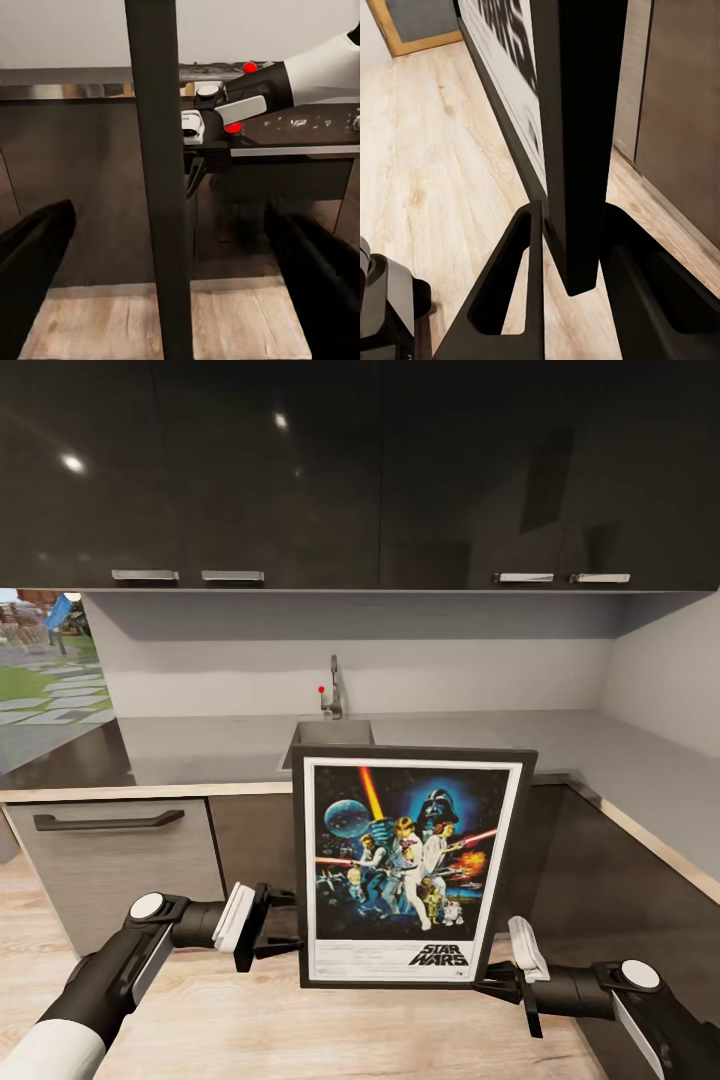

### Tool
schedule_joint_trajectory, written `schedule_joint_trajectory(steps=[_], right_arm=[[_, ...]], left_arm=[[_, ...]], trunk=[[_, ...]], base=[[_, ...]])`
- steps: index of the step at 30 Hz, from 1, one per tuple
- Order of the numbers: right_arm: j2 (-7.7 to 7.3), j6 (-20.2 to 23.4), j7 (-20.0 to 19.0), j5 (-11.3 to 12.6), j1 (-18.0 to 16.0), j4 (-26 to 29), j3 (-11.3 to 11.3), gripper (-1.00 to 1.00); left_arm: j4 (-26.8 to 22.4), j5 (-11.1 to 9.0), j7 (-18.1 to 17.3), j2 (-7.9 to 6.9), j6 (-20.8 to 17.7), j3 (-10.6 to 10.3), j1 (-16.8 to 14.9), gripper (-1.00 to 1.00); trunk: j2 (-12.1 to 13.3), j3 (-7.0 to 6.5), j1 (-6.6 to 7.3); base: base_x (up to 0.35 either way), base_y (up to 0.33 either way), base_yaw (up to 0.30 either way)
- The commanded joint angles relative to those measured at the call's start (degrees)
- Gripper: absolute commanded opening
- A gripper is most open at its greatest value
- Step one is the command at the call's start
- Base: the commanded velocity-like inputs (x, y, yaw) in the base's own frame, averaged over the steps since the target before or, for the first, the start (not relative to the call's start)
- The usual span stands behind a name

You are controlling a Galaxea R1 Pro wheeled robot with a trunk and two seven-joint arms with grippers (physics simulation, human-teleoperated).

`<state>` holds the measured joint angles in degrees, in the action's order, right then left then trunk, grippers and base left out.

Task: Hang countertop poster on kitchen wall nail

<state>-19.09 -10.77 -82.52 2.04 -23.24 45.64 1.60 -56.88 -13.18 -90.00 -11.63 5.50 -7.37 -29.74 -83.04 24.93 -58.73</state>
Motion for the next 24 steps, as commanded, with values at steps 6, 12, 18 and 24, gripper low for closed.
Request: schedule_joint_trajectory(steps=[6, 12, 18, 24], right_arm=[[-0.05, -0.22, -0.19, 0.17, -0.05, -0.03, 0.16, -1.0], [-0.02, -0.22, -0.13, 0.16, -0.05, -0.02, 0.16, -1.0], [0.01, -0.22, -0.1, 0.1, -0.05, -0.05, 0.18, -1.0], [0.02, -0.18, -0.01, 0.23, -0.05, -0.1, 0.1, -1.0]], left_arm=[[0.01, -0.35, 0.0, -0.06, 0.57, -0.19, -0.05, 1.0], [0.01, -0.35, 0.0, -0.06, 0.57, -0.19, -0.05, 1.0], [4.28, -0.25, 0.0, -2.8, 0.59, -0.12, -0.05, 1.0], [13.31, -0.2, 0.0, -8.21, 0.64, 0.0, -0.05, 1.0]], trunk=[[-0.04, 0.07, 0.0], [-0.04, 0.07, 0.0], [-0.04, 0.07, 0.0], [-0.04, 0.07, 0.0]], base=[[0.0, 0.0, 0.0], [0.0, 0.0, 0.0], [0.0, 0.0, 0.0], [0.0, 0.0, 0.0]])
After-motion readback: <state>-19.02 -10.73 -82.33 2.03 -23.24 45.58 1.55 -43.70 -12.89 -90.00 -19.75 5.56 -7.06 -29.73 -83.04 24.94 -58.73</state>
